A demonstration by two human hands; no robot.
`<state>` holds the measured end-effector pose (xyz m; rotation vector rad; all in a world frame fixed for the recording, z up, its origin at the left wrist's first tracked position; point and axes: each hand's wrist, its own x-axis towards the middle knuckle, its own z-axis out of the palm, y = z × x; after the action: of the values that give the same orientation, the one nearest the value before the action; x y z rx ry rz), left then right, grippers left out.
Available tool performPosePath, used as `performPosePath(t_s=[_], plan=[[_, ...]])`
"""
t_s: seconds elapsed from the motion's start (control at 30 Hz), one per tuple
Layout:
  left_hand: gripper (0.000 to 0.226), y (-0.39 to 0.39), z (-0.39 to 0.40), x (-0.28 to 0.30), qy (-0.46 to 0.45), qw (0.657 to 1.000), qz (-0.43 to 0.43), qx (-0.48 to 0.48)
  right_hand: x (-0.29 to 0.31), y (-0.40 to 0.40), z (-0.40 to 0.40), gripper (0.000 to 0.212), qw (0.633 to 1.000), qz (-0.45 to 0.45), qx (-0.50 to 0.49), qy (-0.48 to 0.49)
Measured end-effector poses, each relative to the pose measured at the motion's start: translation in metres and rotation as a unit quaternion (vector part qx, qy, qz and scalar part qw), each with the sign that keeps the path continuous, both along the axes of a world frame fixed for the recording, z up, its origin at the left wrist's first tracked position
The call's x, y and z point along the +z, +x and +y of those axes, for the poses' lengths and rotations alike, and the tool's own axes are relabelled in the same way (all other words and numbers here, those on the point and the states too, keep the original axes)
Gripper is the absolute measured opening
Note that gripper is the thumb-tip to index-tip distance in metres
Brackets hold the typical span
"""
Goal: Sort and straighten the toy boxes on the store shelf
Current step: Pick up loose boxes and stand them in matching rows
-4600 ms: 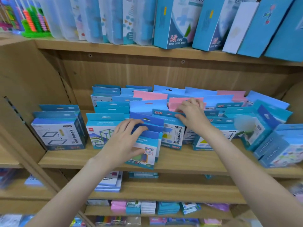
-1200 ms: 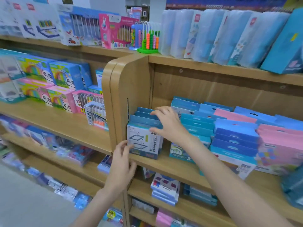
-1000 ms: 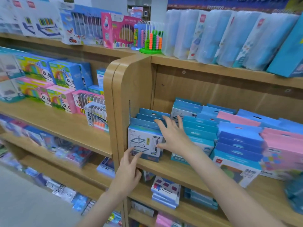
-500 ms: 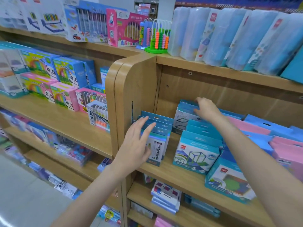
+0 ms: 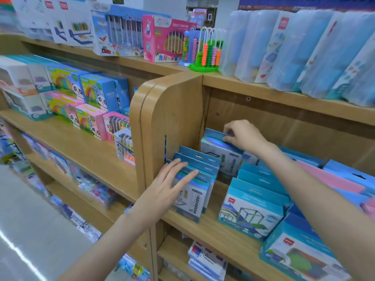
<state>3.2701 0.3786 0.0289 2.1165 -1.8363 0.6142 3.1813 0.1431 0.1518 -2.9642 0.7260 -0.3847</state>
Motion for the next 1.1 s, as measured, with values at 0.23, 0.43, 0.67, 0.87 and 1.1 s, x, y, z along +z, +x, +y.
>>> performPosePath(t_s=[0.23,0.43,0.67,0.87,1.1], plan=[[0.101,0.001,-0.001,-0.001,-0.005,1.0,-0.003,0.002,-0.003,0.018,0.007,0.014,0.988,0.01,0.069,0.139],[0.096,-0.002,-0.004,-0.001,-0.012,1.0,0.001,0.004,-0.02,-0.016,-0.046,0.018,0.991,0.063,-0.122,-0.003],[0.096,-0.003,-0.002,0.002,-0.01,1.0,-0.006,0.007,-0.03,-0.009,-0.039,0.013,0.989,0.077,-0.123,0.013],[0.102,-0.004,-0.002,0.003,0.004,1.0,-0.019,0.022,0.006,-0.024,-0.004,0.025,0.987,-0.069,-0.098,-0.11],[0.1,-0.009,0.009,0.002,-0.031,0.999,0.014,0.007,0.041,-0.09,0.04,0.013,0.93,-0.288,-0.035,-0.228]])
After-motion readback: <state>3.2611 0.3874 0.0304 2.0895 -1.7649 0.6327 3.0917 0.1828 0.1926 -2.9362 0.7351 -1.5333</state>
